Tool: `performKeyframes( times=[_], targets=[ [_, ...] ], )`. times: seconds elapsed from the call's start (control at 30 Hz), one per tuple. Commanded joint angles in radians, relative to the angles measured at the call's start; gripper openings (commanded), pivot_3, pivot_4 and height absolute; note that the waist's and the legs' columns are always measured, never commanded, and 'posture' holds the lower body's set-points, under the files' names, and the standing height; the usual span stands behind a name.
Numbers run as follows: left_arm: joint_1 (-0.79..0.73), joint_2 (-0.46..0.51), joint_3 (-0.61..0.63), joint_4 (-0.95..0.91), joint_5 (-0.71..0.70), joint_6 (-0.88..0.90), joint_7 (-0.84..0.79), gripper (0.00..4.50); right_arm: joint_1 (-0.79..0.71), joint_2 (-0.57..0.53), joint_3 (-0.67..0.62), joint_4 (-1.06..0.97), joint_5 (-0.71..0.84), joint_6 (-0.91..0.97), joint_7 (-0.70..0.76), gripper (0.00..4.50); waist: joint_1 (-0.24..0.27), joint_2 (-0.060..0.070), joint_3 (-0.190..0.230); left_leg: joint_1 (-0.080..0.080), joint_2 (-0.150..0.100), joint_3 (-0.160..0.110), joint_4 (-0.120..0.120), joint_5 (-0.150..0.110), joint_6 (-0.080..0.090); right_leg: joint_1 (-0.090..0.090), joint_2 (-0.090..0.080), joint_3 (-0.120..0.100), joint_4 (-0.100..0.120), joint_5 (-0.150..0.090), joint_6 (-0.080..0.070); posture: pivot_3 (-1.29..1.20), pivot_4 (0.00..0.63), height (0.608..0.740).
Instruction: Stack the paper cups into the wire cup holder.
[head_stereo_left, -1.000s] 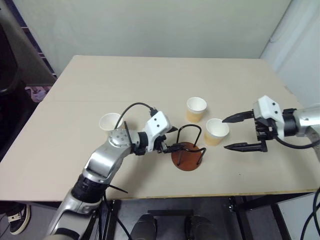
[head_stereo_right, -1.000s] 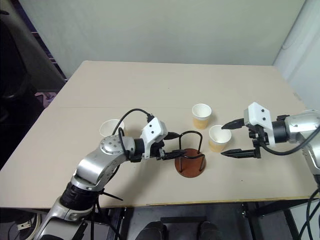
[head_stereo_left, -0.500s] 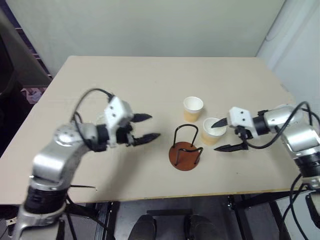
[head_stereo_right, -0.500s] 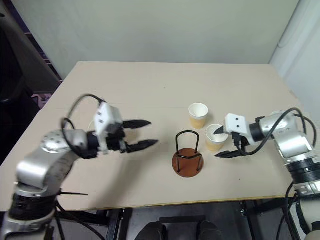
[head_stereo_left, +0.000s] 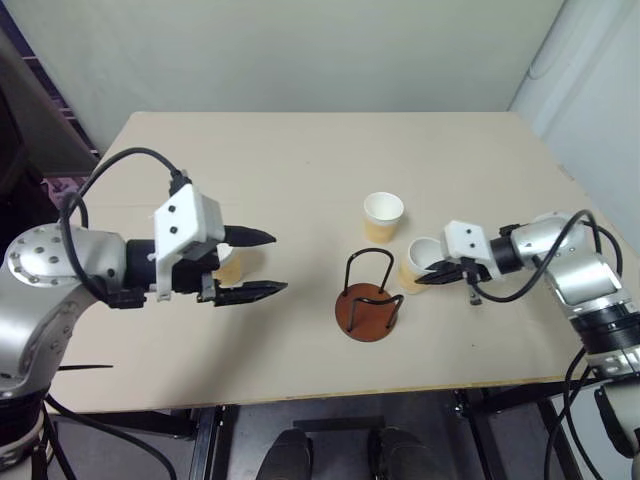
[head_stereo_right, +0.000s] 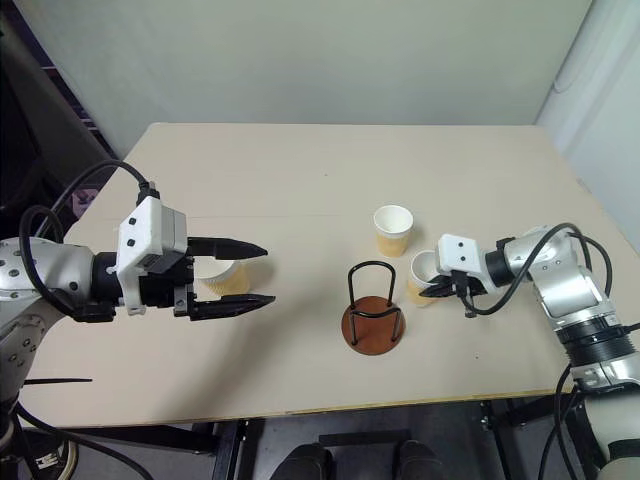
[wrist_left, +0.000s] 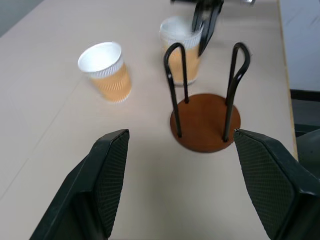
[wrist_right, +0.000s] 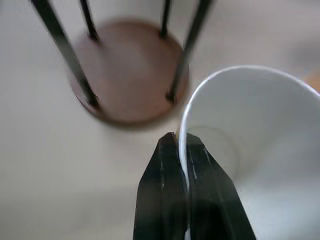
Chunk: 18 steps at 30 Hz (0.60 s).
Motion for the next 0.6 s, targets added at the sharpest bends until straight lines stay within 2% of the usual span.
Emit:
performKeyframes(
  times=[0.03, 0.17, 0.27, 0.43, 0.6],
  targets=[
    [0.027, 0.046, 0.073, 0.049, 0.043, -0.047, -0.016, 3.57, -0.056, -0.076, -0.149, -0.126, 0.150, 0.093, 0.053, 0.02, -0.001, 0.000, 0.000, -0.001, 0.000, 0.000, 0.000, 0.000, 0.000, -0.001, 0.000, 0.000, 0.000, 0.000, 0.000, 0.00, 0.150, 0.740],
    [0.059, 0.072, 0.095, 0.092, 0.067, -0.088, -0.040, 3.57, -0.163, -0.080, -0.269, -0.229, 0.368, 0.255, 0.043, 0.02, -0.008, 0.000, 0.000, -0.002, 0.000, 0.000, -0.001, 0.001, -0.002, -0.003, 0.001, 0.000, 0.000, -0.002, -0.003, 0.00, 0.150, 0.740],
    [0.048, 0.064, 0.062, 0.108, 0.079, -0.109, -0.036, 3.57, -0.204, -0.042, -0.290, -0.298, 0.483, 0.352, 0.012, 0.02, -0.012, 0.000, 0.000, -0.002, 0.001, 0.000, -0.001, 0.001, -0.003, -0.003, 0.003, 0.000, 0.000, -0.003, -0.004, 0.00, 0.150, 0.740],
    [0.025, 0.046, 0.016, 0.112, 0.084, -0.129, -0.033, 3.57, -0.141, -0.010, -0.181, -0.341, 0.392, 0.300, -0.008, 0.02, -0.012, -0.001, -0.001, -0.002, 0.002, -0.001, 0.000, 0.002, -0.004, -0.003, 0.004, 0.000, 0.002, -0.005, -0.007, 0.00, 0.150, 0.740],
    [0.028, 0.046, 0.013, 0.095, 0.076, -0.115, -0.022, 3.57, -0.092, -0.003, -0.127, -0.369, 0.372, 0.290, 0.001, 0.02, -0.012, -0.001, 0.000, -0.002, 0.002, 0.000, 0.001, 0.001, -0.003, -0.006, 0.003, 0.000, 0.006, -0.005, -0.007, 0.00, 0.150, 0.740]
  ],
)
